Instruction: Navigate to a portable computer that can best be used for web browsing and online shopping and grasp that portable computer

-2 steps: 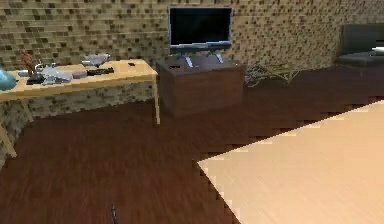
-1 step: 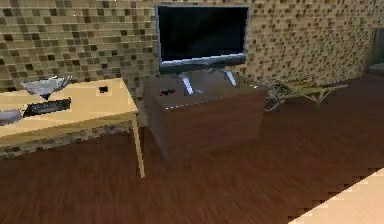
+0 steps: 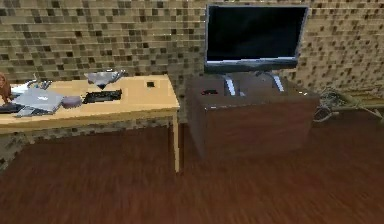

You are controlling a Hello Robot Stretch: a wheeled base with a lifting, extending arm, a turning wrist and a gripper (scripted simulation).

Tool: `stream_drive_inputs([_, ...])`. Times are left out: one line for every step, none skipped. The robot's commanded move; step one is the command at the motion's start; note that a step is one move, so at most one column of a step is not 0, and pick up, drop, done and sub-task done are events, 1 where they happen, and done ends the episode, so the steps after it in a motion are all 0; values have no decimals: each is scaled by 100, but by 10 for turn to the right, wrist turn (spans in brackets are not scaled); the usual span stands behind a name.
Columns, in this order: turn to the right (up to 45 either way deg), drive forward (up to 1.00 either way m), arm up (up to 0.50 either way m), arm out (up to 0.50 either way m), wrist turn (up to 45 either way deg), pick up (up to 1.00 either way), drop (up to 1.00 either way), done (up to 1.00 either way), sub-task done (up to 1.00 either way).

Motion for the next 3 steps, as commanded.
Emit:
stream_drive_inputs([0,50,0,0,0,0,0,0,0])
stream_drive_inputs([-450,0,0,0,0,0,0,0,0])
stream_drive_inputs([-270,0,0,0,0,0,0,0,0])
